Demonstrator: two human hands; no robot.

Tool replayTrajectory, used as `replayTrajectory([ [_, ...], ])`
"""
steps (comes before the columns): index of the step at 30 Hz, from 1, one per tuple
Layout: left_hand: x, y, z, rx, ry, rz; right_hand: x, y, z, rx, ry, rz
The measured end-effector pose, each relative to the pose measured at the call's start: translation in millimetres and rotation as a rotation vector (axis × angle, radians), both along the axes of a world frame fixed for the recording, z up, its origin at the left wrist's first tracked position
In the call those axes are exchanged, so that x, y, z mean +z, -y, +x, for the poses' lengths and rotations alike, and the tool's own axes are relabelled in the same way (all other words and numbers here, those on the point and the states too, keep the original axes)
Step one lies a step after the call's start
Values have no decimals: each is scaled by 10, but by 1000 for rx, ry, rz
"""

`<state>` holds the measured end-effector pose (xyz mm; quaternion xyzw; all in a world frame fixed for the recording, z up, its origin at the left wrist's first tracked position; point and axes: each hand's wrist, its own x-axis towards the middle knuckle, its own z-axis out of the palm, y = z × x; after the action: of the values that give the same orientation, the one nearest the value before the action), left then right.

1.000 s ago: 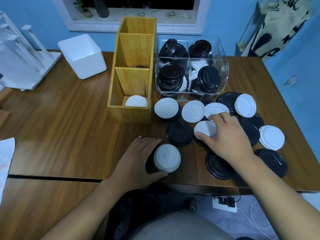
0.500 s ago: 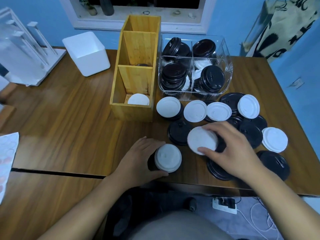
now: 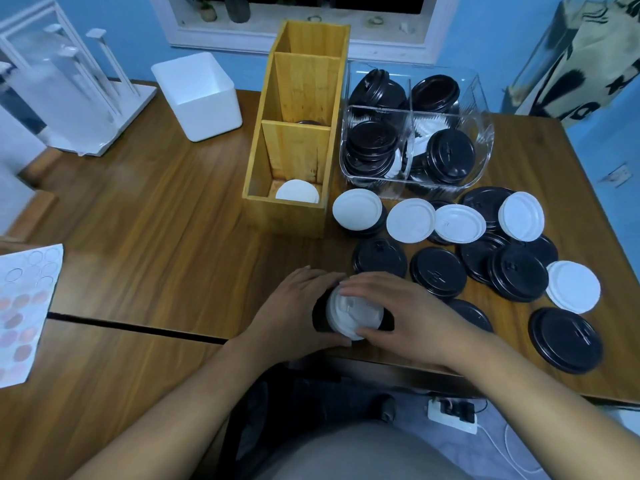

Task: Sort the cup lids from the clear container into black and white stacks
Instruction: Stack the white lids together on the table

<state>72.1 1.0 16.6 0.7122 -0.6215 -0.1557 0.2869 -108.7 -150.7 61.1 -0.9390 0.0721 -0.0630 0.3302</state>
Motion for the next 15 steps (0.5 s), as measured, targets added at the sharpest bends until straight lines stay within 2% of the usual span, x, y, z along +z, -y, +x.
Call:
replayTrajectory([
  [6, -28, 16, -10, -8, 4, 22, -29, -59, 45, -14, 25, 25],
  [15, 6, 9, 16, -20, -2, 17, -47, -75, 54, -74, -44, 54],
])
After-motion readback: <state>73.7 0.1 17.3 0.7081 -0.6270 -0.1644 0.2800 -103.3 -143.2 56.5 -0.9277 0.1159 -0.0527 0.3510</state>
